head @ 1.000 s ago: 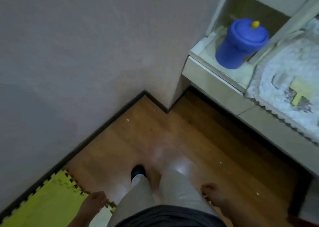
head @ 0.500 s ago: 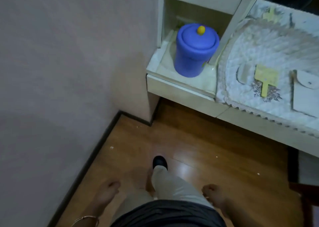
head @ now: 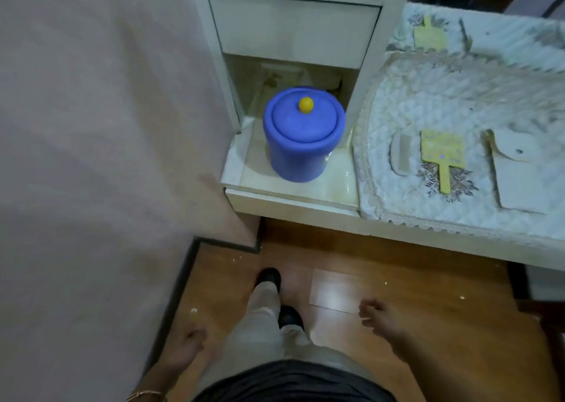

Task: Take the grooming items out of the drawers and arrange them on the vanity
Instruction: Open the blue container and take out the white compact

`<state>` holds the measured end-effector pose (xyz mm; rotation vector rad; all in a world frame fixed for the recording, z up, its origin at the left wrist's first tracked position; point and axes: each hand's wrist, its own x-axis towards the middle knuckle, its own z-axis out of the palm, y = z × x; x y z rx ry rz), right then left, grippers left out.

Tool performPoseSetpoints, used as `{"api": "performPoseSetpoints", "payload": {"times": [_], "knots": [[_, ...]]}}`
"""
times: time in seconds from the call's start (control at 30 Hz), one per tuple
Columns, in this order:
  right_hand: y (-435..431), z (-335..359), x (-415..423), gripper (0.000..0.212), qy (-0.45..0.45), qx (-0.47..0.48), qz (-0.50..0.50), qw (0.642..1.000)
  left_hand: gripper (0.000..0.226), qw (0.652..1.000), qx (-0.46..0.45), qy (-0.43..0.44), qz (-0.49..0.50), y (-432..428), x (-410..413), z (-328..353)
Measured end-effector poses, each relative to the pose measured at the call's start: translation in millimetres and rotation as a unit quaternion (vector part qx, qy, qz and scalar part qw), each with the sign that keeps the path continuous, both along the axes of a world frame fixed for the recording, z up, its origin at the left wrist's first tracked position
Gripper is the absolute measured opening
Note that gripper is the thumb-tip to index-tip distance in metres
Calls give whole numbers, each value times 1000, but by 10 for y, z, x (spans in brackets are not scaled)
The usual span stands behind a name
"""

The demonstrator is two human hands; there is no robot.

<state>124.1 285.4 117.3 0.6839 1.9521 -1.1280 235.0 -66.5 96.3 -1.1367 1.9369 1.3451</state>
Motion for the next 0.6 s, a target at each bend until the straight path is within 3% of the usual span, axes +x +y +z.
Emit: {"api": "performPoseSetpoints", "payload": {"times": [0.17,0.27,0.33,0.5,0.6], "knots": [[-146,-27,50,14,-69,35,-17,997,30,992,-26,0,-120,-101,-700,125],[-310,75,-217,27,-41,38,15,998,18,971,-28,89,-220,-68,-1274,412],[-438,267,-494,32,26,44,44,998,11,946,-54,158,-279,-46,-1646,626],[-800,1139,-1232,23,239,-12,36,970,26,885,-63,379,-262,154,-2384,1351],[-984,1629,-1580,14,370,-27,-7,929,51,854,-80,435,-274,237,-2722,1577]]}}
